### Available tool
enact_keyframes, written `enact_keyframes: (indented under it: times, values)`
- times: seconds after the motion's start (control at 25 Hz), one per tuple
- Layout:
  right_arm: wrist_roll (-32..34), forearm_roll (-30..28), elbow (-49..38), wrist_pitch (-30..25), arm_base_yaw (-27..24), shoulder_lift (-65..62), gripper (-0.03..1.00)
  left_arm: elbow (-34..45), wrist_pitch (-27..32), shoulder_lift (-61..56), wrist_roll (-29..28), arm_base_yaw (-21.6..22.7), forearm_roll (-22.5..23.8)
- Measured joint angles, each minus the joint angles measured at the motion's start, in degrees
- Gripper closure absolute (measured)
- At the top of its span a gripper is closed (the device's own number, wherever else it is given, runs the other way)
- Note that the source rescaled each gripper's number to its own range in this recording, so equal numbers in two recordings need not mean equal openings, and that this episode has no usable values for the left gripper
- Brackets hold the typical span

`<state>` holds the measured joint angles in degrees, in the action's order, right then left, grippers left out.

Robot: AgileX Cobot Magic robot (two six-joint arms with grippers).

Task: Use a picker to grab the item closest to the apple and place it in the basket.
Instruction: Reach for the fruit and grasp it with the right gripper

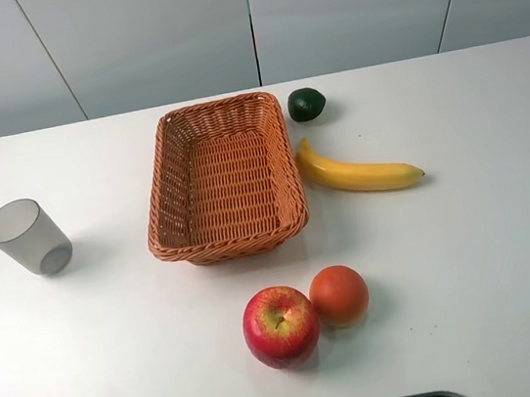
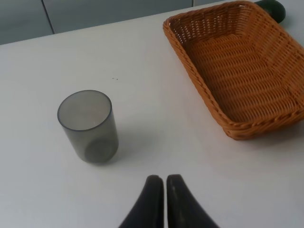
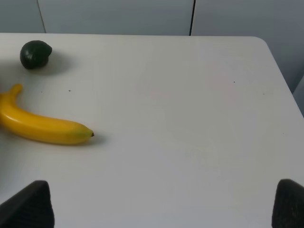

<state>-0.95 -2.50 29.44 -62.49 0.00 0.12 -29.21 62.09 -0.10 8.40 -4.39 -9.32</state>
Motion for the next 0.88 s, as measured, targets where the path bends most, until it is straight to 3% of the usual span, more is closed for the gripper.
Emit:
enact_keyframes:
  times: [0.28,0.52,0.88]
  values:
    - [-0.73,-1.53,1.16,0.3,0.0,1.81,-0.03,0.0,0.0,0.0,0.0,0.0,0.0]
    - [-6.83,-0.7,8.49,0.58,0.57,15.07,-0.03,0.0,0.0,0.0,0.0,0.0,0.0]
    - [-19.76,4.31,13.94,-0.32,7.21,35.07,-0.03,0.0,0.0,0.0,0.0,0.0,0.0]
